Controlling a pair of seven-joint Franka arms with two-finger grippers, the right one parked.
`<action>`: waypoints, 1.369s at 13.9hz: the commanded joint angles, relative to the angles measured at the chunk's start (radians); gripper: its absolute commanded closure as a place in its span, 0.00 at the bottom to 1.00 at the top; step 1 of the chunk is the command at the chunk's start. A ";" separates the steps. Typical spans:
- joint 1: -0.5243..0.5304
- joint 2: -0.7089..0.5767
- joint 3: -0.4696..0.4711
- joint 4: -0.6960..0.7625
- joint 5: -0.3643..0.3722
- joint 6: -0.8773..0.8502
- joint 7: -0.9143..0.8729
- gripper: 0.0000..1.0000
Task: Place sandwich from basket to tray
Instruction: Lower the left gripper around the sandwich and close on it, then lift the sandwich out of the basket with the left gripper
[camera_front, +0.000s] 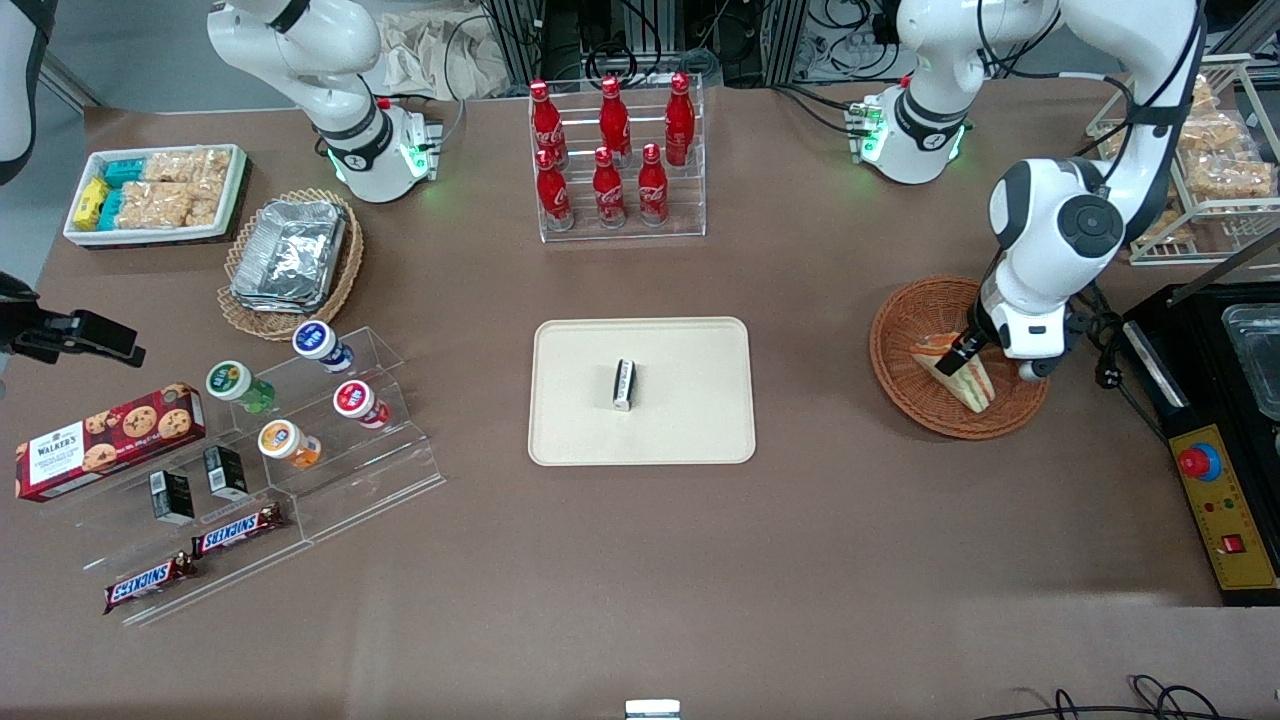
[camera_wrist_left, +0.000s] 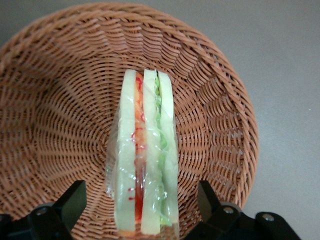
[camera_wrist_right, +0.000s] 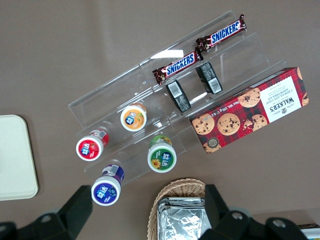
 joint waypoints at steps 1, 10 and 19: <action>0.004 0.040 -0.005 -0.016 0.015 0.110 -0.034 0.02; 0.004 -0.013 -0.005 0.004 0.024 0.040 -0.004 1.00; -0.005 -0.124 -0.015 0.300 0.024 -0.445 0.229 1.00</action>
